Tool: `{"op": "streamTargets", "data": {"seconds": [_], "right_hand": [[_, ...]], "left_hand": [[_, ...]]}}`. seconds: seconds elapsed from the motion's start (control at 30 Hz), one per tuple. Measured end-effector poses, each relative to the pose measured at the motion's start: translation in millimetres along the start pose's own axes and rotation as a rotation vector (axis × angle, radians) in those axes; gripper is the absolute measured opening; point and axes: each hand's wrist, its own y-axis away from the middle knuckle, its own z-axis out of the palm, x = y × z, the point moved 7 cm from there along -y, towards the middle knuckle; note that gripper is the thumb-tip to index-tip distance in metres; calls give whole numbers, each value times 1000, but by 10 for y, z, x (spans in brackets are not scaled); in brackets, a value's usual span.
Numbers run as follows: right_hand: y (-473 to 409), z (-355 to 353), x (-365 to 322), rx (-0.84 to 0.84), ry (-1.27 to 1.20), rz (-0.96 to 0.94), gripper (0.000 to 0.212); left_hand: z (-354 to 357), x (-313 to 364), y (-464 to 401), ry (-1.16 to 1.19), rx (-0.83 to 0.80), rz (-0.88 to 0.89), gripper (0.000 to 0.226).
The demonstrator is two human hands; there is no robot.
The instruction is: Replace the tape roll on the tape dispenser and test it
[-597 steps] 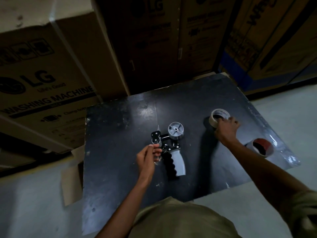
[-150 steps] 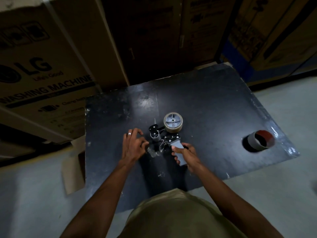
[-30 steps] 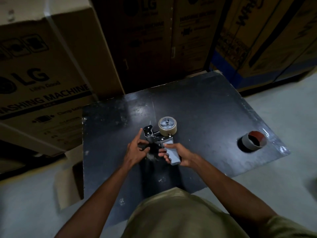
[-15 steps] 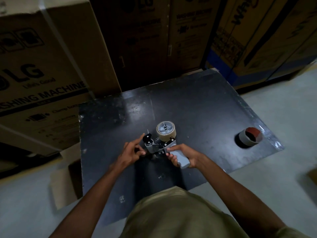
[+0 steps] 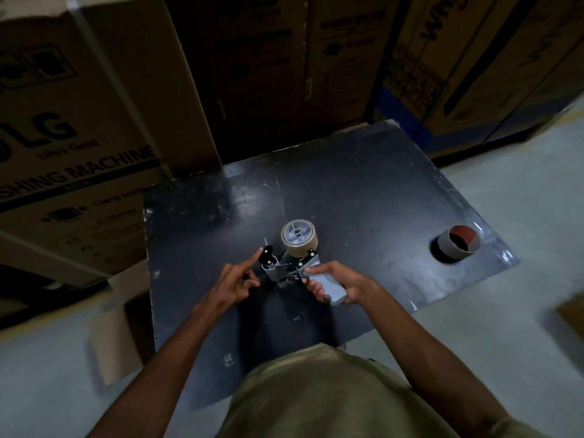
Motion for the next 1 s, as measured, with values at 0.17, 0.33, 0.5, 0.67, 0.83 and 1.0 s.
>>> {"op": "streamTargets", "data": {"seconds": [0.17, 0.33, 0.5, 0.67, 0.83, 1.0], "right_hand": [[-27, -9, 27, -14, 5, -10, 14], [6, 13, 50, -13, 2, -25, 13], [15, 14, 104, -35, -30, 12, 17], [94, 48, 33, -26, -50, -37, 12], [280, 75, -92, 61, -108, -157, 13], [595, 76, -249, 218, 66, -325, 15]], "left_hand": [[-15, -162, 47, -53, -58, 2, 82], [-91, -83, 5, -72, -103, 31, 84], [-157, -10, 14, -189, -90, 78, 83], [-146, -29, -6, -105, 20, -80, 96], [-139, 245, -120, 77, 191, -128, 48], [-61, 485, -383, 34, 149, -110, 18]]}}
